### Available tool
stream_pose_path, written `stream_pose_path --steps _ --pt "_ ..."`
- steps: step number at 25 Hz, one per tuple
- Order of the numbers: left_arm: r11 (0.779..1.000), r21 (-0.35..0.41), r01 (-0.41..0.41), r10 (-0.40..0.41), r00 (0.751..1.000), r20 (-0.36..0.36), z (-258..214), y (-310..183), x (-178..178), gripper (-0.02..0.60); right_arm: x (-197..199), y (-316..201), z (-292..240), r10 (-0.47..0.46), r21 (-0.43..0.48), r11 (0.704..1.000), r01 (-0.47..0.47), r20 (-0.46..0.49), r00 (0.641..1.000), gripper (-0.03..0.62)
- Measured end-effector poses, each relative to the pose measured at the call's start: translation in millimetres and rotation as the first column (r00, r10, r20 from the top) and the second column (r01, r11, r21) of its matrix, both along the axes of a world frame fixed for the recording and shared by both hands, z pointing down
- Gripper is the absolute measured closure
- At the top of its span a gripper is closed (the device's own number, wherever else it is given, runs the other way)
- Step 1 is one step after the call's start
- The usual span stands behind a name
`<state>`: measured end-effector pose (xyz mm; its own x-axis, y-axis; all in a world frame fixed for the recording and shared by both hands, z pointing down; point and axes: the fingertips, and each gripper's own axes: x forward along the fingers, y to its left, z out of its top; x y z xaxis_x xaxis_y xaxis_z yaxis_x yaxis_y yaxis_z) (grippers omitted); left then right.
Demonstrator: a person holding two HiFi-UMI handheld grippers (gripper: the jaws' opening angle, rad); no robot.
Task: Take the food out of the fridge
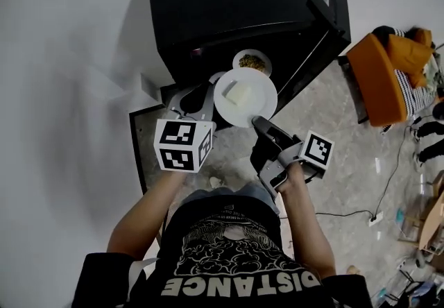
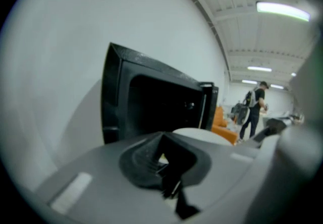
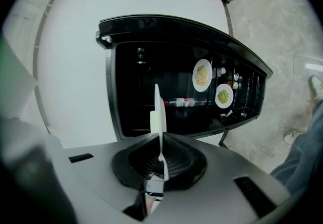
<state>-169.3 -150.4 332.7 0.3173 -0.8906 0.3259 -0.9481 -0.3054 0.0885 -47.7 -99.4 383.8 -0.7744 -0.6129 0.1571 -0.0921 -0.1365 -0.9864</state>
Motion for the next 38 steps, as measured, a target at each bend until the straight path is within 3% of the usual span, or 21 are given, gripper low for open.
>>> stream_pose_path --steps 11,18,24,34,38 --pt "1.0 -0.004 0.027 -0.027 0.998 -0.064 65 -27 -26 0.578 -16 1 -32 -0.09 0.083 0.993 0.089 0.006 0.996 0.583" --pt "0.999 -0.025 0.028 -0.03 0.996 -0.088 52 1 -15 0.578 -28 7 -87 -0.158 0.123 0.98 0.155 0.014 0.987 0.582" --pt "0.999 -0.031 0.032 -0.035 0.995 -0.095 2 22 -13 0.578 -48 -14 -151 -0.157 0.133 0.98 0.149 0.051 0.986 0.582" --pt "1.0 -0.012 0.003 -0.004 0.995 -0.101 -4 -5 -30 0.578 -99 -112 -150 -0.1 0.101 0.99 0.096 0.035 0.994 0.582" --pt "1.0 -0.014 0.012 -0.013 0.995 -0.103 -5 4 -29 0.578 -106 -124 -149 -0.077 0.077 0.994 0.073 0.047 0.996 0.582"
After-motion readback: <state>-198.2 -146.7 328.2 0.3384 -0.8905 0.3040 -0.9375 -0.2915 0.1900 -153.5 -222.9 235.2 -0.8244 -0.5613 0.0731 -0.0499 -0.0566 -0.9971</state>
